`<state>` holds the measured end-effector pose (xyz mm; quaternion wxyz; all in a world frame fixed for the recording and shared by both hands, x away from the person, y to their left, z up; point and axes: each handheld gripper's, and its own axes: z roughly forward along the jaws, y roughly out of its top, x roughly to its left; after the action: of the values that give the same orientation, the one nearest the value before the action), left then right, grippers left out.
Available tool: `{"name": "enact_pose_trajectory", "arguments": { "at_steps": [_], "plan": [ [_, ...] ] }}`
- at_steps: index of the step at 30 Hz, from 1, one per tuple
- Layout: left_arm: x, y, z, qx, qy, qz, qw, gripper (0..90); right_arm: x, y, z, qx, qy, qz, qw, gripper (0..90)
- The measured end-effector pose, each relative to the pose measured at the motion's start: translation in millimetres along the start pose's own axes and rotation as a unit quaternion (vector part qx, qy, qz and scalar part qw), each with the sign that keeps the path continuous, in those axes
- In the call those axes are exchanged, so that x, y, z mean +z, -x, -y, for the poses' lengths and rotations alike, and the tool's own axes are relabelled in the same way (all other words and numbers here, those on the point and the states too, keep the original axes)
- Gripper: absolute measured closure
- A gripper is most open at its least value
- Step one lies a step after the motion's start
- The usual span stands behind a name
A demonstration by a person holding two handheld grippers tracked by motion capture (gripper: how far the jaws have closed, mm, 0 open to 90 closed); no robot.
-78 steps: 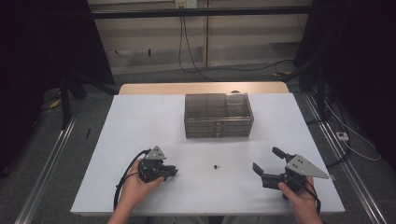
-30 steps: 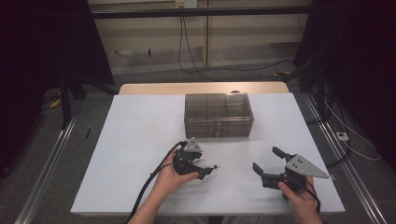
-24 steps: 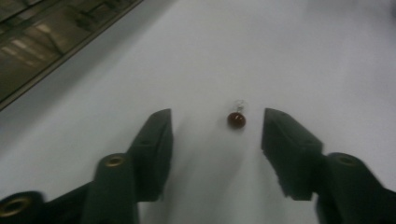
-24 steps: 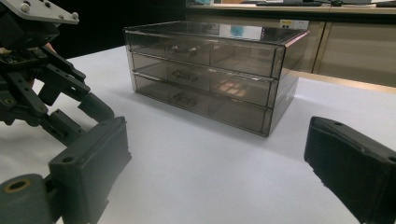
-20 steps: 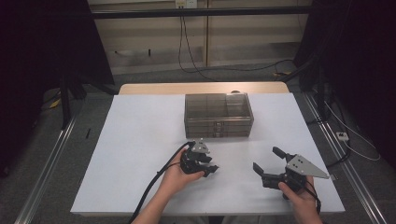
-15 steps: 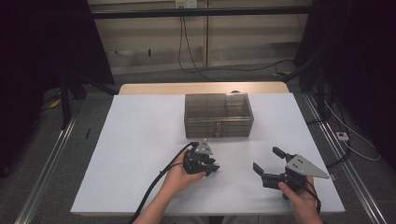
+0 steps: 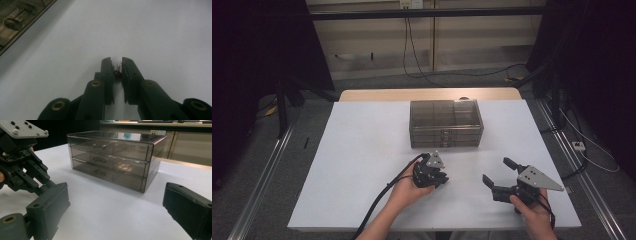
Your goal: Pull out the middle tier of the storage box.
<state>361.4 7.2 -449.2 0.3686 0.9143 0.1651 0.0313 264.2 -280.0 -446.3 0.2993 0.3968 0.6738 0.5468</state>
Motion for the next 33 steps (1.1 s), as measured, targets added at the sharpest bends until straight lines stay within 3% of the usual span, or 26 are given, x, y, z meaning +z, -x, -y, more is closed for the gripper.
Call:
{"name": "enact_pose_trajectory", "arguments": {
  "at_steps": [3,4,6,8,12,13,21,33],
  "plan": [
    [-0.1,-0.7,0.3,-0.014,0.004,0.006,0.9999,80.6,-0.2,0.1,0.0,0.000,0.000,0.000,1.0000,6.0],
    [-1.9,-2.4,-0.2,-0.010,-0.004,0.011,0.9999,80.6,-0.2,0.1,0.0,0.000,0.000,0.000,1.0000,6.0],
    [-5.0,-3.8,0.1,-0.018,0.006,0.010,0.9998,80.6,-0.4,0.3,0.0,0.002,-0.001,0.001,1.0000,6.1],
    [-16.5,-6.7,1.1,-0.035,0.015,0.006,0.9993,80.7,-1.0,0.6,0.1,0.001,0.000,0.001,1.0000,6.0],
    [-31.6,-10.8,6.0,-0.046,0.026,0.001,0.9986,80.6,-1.7,1.0,0.1,0.001,0.001,0.001,1.0000,6.1],
    [-41.4,-12.5,11.6,-0.053,0.026,-0.008,0.9983,80.7,-1.7,1.4,0.3,0.002,0.000,0.002,1.0000,6.1],
    [-72.1,-24.6,36.8,-0.087,0.038,-0.025,0.9951,80.7,-0.7,-0.7,-0.4,0.000,0.001,0.001,1.0000,6.1],
    [-98.0,-38.2,61.2,-0.113,0.047,-0.052,0.9912,80.7,-0.2,-0.4,0.3,0.001,-0.002,-0.002,1.0000,6.2]
  ]
}}
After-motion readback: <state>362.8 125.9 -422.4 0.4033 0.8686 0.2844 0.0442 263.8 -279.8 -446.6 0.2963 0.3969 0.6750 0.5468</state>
